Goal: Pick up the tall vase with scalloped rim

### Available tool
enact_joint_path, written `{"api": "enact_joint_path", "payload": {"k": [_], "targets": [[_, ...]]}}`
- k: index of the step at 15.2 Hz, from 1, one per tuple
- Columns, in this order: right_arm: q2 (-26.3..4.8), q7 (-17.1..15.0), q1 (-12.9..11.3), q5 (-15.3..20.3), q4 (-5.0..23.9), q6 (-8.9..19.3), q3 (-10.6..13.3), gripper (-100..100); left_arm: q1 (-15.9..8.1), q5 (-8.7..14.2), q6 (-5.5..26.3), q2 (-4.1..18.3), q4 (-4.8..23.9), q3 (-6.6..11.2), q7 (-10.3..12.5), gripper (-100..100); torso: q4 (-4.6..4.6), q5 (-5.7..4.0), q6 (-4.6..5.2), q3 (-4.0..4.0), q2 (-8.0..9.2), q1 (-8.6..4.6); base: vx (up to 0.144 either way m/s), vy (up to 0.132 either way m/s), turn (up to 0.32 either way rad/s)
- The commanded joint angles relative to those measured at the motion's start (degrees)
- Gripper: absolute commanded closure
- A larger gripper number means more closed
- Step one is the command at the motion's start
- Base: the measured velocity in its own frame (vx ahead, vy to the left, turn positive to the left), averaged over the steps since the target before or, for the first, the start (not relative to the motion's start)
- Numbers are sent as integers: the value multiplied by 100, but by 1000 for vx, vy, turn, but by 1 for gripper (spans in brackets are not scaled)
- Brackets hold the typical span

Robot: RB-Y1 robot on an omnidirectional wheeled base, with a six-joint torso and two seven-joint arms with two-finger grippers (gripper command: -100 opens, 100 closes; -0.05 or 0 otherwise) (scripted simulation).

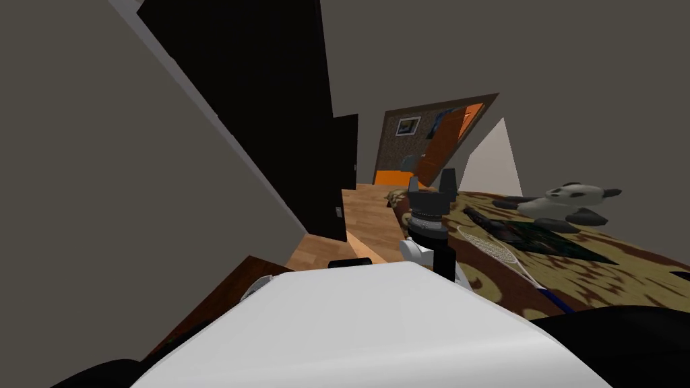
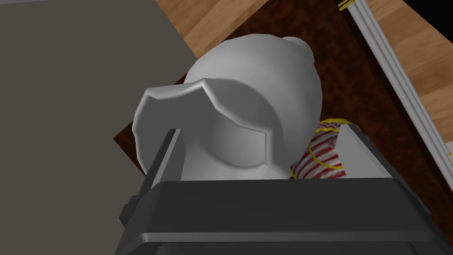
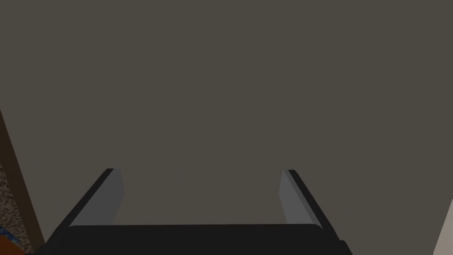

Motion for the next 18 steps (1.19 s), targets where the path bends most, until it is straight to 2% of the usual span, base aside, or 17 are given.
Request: {"api": "enact_joint_path", "payload": {"k": [1, 3, 4, 5, 9, 10, 11, 15, 16, 18], "targets": [[0, 0, 0, 0, 0, 0, 0, 0, 149, 84, 243, -20, -74, 68, 45, -100, 0, 0, 0, 0, 0, 0, 8, 50, -127], [0, 0, 0, 0, 0, 0, 0, 0, 211, 125, 379, -32, -81, 103, 68, -100, 0, 0, -1, 0, 0, 0, 5, 43, -86], [0, 0, 0, 0, 0, 0, 0, 0, 180, 71, 275, -48, -80, 57, 49, -100, 0, 0, -1, 0, 0, -2, 2, 25, -26], [0, 0, 0, 0, 0, 0, 0, 0, 79, 23, 205, -70, 126, 10, 5, -100, 0, -1, -1, 0, 0, -6, 4, 6, -23], [1, 0, 0, 0, 0, 0, 0, 0, -99, -53, 70, -93, 440, -60, -60, -100, -1, -4, -1, -2, -4, -24, 10, -12, -25], [1, 0, 0, 0, 0, 0, 0, 0, -35, -16, 117, -80, 335, -30, -38, -100, -1, -5, -1, -3, -5, -25, 7, -9, -8], [1, 0, 0, 0, 0, 0, 0, 0, -46, -18, 104, -78, 357, -32, -44, 100, -1, -5, -2, -2, -4, -24, 0, 0, 0], [1, 0, 0, 0, 0, 0, 0, 0, -43, -17, 109, -78, 358, -34, -45, 100, 2, -6, -1, 0, -1, -21, 0, 0, 0], [0, 0, 0, 0, 0, 0, 0, 0, 49, 10, 182, -74, 179, -1, -6, 100, 2, -8, -1, 1, -1, -21, -5, 5, 22], [0, 0, 0, 0, 0, 0, 0, 0, 138, 49, 250, -62, 21, 34, 26, 100, 3, -13, -3, 4, 4, -24, -11, 10, 31]]}}
